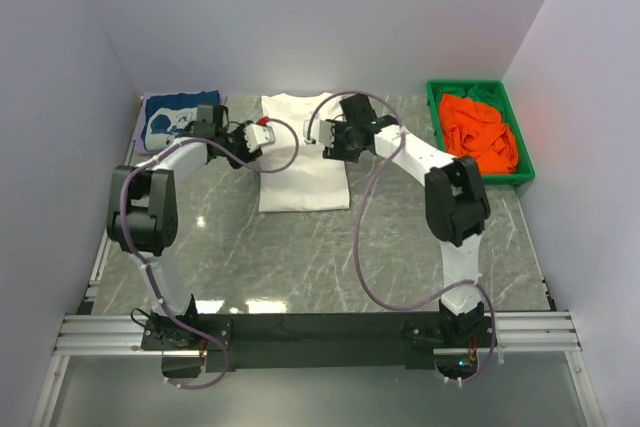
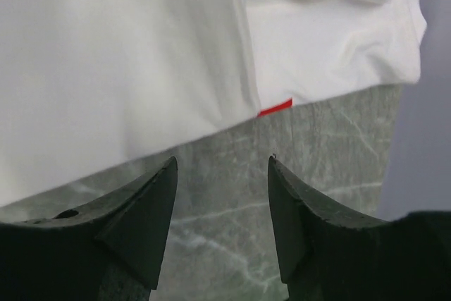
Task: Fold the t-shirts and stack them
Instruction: Fold the tshirt
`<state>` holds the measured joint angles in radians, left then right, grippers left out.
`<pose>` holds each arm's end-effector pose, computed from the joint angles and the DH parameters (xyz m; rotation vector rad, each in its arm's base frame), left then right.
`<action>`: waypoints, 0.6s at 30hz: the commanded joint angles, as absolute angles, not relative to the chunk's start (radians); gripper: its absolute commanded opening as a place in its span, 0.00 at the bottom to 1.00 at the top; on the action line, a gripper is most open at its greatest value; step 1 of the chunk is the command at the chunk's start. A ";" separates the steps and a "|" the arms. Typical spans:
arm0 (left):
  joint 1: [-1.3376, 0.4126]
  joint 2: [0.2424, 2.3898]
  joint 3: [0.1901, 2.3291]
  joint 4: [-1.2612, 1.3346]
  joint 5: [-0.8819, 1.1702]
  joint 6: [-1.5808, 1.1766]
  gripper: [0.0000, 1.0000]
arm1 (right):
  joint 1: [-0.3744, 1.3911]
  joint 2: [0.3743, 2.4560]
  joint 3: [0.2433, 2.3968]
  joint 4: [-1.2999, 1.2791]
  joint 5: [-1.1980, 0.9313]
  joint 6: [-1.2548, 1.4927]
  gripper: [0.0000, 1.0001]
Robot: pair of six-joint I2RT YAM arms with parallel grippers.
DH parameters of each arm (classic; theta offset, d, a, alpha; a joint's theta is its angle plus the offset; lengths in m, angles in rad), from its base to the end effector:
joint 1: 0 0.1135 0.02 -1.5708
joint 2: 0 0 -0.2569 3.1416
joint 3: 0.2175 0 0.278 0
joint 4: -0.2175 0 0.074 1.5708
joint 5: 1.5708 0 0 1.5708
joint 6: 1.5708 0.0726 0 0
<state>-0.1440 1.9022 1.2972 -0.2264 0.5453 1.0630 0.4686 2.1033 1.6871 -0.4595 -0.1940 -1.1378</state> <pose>0.4426 -0.1022 0.1508 1.4760 1.7122 -0.1770 0.4540 0.2455 0.1684 -1.8035 1.6217 -0.0656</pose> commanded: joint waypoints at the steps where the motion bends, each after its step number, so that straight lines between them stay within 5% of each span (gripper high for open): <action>1: -0.089 1.751 1.321 -0.317 0.643 0.962 0.54 | 0.459 1.890 1.613 -0.535 -0.221 -1.054 0.61; 8: -0.115 1.507 1.011 -0.336 0.750 0.946 0.60 | 0.551 1.651 1.280 -0.545 -0.291 -1.032 0.55; 18: -0.228 1.401 0.727 -0.161 0.689 1.037 0.61 | 0.647 1.663 1.055 -0.370 -0.244 -1.002 0.54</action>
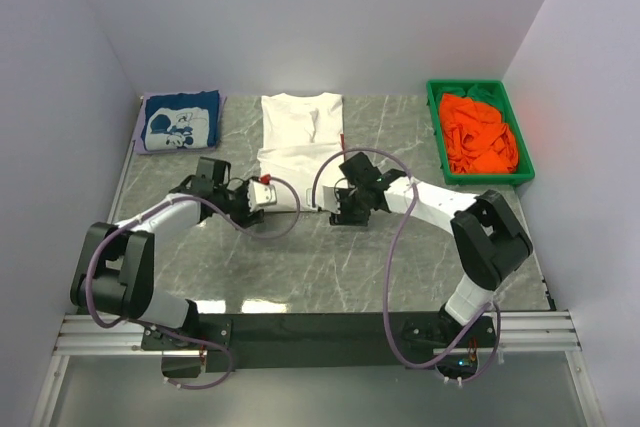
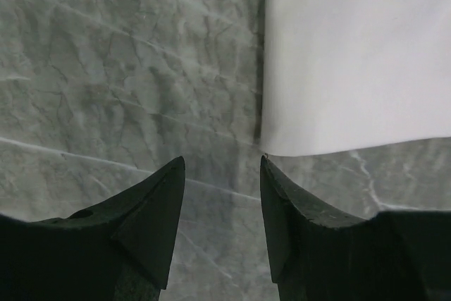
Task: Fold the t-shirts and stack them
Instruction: Fold the tshirt
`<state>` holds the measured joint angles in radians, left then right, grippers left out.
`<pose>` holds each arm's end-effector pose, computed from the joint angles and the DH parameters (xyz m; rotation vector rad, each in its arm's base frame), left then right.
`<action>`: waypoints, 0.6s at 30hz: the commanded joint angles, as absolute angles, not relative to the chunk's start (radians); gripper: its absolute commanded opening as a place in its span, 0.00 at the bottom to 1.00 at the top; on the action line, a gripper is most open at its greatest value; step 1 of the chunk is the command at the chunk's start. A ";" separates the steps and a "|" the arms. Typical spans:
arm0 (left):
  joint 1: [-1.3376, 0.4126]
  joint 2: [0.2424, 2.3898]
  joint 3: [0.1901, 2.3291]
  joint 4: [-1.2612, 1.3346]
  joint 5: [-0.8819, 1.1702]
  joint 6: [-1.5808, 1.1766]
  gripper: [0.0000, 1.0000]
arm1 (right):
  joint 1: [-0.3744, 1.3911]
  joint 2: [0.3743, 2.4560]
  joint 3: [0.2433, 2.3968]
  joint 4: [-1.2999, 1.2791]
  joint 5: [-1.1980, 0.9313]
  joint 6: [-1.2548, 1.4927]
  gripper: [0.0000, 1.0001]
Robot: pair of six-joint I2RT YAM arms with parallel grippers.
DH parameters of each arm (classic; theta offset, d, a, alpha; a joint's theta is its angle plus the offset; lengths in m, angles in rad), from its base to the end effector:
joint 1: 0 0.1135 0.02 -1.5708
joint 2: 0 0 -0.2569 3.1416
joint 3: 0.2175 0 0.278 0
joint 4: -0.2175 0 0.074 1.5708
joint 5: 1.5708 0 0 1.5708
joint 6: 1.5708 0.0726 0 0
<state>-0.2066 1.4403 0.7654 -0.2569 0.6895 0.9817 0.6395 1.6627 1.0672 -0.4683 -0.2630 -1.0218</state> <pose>0.2974 -0.1095 0.1411 1.4914 1.7268 -0.4700 0.2872 0.2371 0.1407 -1.9711 1.6803 0.2087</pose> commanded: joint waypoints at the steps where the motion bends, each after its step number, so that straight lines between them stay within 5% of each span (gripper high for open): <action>1: -0.244 1.401 0.713 -0.144 0.678 1.054 0.61 | 0.650 1.669 1.042 -0.358 -0.236 -1.002 0.54; 18: -0.287 1.575 0.730 -0.051 0.589 1.183 0.53 | 0.657 1.839 1.094 -0.262 -0.155 -1.046 0.52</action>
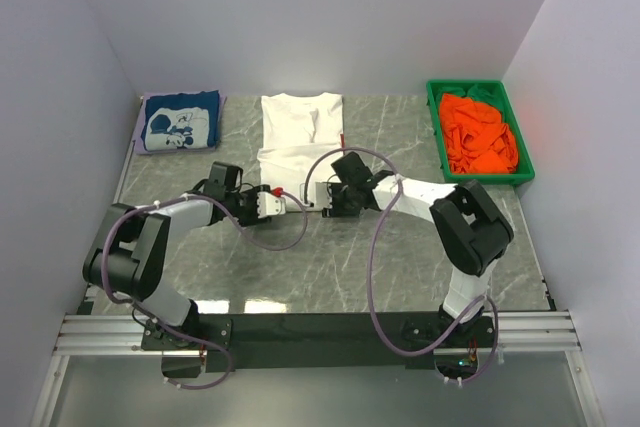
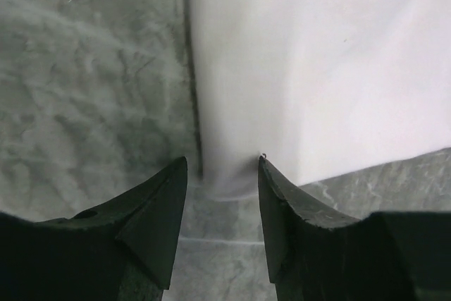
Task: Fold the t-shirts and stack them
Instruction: Fold the tshirt
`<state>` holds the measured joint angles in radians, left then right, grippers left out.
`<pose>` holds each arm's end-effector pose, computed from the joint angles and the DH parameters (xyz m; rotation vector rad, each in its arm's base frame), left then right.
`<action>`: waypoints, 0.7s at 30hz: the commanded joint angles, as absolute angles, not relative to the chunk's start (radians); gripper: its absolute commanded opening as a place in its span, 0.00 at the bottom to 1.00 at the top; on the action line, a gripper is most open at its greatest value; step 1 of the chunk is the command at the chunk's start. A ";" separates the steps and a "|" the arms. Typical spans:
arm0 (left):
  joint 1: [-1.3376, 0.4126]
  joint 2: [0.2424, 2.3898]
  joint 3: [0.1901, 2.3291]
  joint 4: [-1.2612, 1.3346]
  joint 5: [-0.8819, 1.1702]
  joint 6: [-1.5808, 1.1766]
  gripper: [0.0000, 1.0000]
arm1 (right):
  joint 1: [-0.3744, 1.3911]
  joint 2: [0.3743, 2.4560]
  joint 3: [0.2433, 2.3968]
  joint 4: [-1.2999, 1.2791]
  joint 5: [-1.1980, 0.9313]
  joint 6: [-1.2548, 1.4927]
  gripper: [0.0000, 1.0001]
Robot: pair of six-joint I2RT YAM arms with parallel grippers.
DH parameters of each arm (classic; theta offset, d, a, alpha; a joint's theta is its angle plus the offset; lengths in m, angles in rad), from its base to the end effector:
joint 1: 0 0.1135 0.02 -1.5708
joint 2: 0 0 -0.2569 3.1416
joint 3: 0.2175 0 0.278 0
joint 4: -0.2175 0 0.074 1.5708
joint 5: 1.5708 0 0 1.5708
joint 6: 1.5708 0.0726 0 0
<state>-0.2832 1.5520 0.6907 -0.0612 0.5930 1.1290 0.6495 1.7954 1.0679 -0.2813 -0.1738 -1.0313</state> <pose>0.2945 -0.1280 0.0965 1.6739 1.5986 -0.3240 0.3089 0.2503 0.1051 -1.9478 1.6582 0.0787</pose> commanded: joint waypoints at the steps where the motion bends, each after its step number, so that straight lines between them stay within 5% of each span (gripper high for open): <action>1: -0.287 1.588 0.738 -0.048 0.581 1.183 0.48 | 0.655 1.853 1.100 -0.259 -0.149 -1.049 0.48; 4: -0.287 1.603 0.753 -0.048 0.571 1.178 0.31 | 0.652 1.865 1.109 -0.261 -0.140 -1.046 0.35; 7: -0.287 1.606 0.767 -0.058 0.568 1.177 0.14 | 0.650 1.862 1.123 -0.279 -0.135 -1.026 0.01; 10: -0.287 1.576 0.776 -0.097 0.572 1.172 0.01 | 0.649 1.827 1.131 -0.313 -0.138 -1.003 0.00; 21: -0.293 1.246 0.732 -0.506 0.722 1.209 0.01 | 0.702 1.576 1.095 -0.558 -0.235 -0.888 0.00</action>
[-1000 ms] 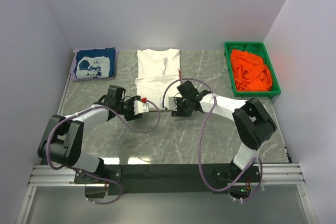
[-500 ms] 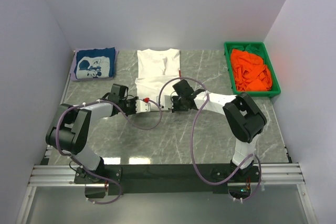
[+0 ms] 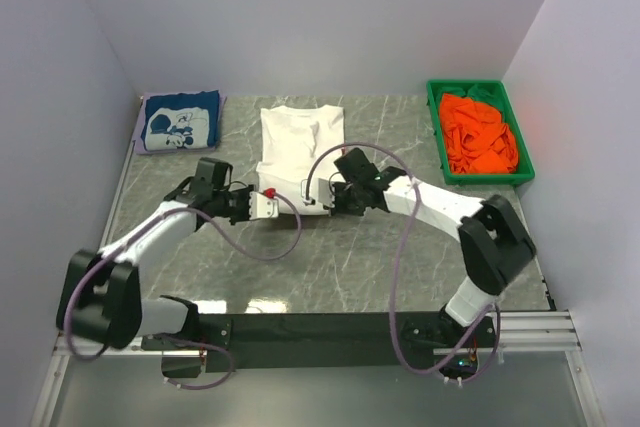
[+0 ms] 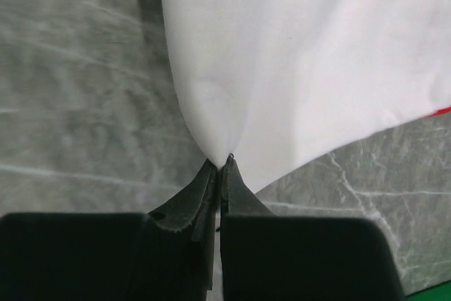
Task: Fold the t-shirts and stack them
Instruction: Fold the tshirt
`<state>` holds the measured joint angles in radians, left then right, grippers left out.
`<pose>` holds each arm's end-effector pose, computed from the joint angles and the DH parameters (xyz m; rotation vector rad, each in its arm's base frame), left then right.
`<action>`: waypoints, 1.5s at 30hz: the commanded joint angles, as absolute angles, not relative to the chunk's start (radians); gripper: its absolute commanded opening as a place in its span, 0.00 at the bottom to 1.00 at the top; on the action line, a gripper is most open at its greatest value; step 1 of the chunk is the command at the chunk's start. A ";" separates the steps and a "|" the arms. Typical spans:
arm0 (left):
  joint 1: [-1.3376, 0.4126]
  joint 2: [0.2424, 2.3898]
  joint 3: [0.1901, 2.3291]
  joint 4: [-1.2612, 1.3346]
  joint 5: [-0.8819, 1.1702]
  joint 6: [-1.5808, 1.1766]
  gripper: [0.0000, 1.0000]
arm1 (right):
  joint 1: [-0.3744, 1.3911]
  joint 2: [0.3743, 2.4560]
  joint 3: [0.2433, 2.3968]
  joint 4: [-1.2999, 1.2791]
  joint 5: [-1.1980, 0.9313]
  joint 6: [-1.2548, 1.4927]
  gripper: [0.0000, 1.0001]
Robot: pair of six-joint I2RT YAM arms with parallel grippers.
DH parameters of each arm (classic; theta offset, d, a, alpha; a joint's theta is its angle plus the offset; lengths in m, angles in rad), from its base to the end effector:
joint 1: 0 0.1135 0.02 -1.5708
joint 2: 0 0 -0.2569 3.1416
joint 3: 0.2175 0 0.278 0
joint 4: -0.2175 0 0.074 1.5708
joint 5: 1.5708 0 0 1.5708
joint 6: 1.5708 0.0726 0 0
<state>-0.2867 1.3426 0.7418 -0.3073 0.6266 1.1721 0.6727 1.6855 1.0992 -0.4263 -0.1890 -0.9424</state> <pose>0.2771 -0.1261 0.1551 1.7021 1.5245 -0.3301 0.2932 0.2510 0.1452 -1.8985 1.7200 0.1418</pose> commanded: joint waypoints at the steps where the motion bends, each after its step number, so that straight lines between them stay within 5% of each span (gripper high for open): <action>1: -0.296 1.179 0.724 -0.579 0.732 1.213 0.01 | 0.710 1.525 1.091 -0.581 -0.245 -0.879 0.00; 11: -0.299 0.781 0.782 -1.012 0.828 1.236 0.01 | 0.853 1.234 1.112 -0.906 -0.307 -0.847 0.00; 23: -0.298 0.701 0.910 -1.013 0.818 1.056 0.01 | 0.888 1.080 1.092 -0.890 -0.242 -0.853 0.00; 35: -0.127 1.207 1.136 -0.793 0.908 1.104 0.01 | 0.592 1.492 1.431 -0.900 -0.374 -1.094 0.00; 45: -0.107 1.794 1.449 -0.680 0.818 0.974 0.01 | 0.451 2.103 1.934 -1.026 -0.390 -1.192 0.00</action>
